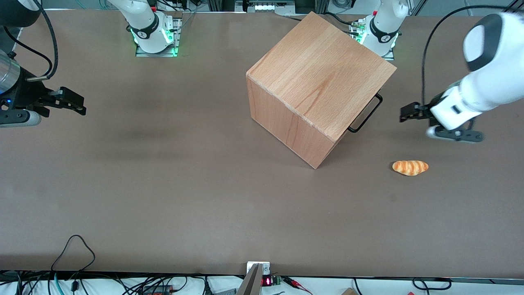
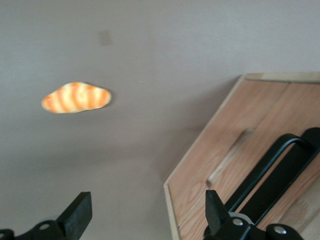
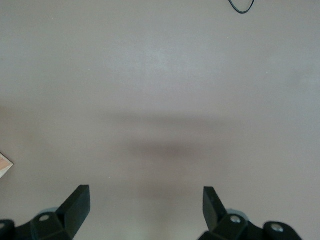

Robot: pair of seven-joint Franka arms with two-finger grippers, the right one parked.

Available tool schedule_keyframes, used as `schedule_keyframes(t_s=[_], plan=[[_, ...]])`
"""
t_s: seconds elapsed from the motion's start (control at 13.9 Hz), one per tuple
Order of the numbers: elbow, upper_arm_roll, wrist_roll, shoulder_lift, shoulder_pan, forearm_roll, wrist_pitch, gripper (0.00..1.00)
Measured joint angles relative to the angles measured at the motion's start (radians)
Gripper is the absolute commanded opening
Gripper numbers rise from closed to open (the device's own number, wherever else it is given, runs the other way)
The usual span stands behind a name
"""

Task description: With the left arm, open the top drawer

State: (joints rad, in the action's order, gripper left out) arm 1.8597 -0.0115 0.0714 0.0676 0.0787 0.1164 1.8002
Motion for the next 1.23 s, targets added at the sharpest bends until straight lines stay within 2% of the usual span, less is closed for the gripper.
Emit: schedule_keyframes(t_s=[0.58, 1.23], plan=[[0.094, -0.068, 0.088, 0.000, 0.005, 0.105, 0.048, 1.00], [0.145, -0.066, 0.209, 0.000, 0.003, 0.114, 0.106, 1.00]])
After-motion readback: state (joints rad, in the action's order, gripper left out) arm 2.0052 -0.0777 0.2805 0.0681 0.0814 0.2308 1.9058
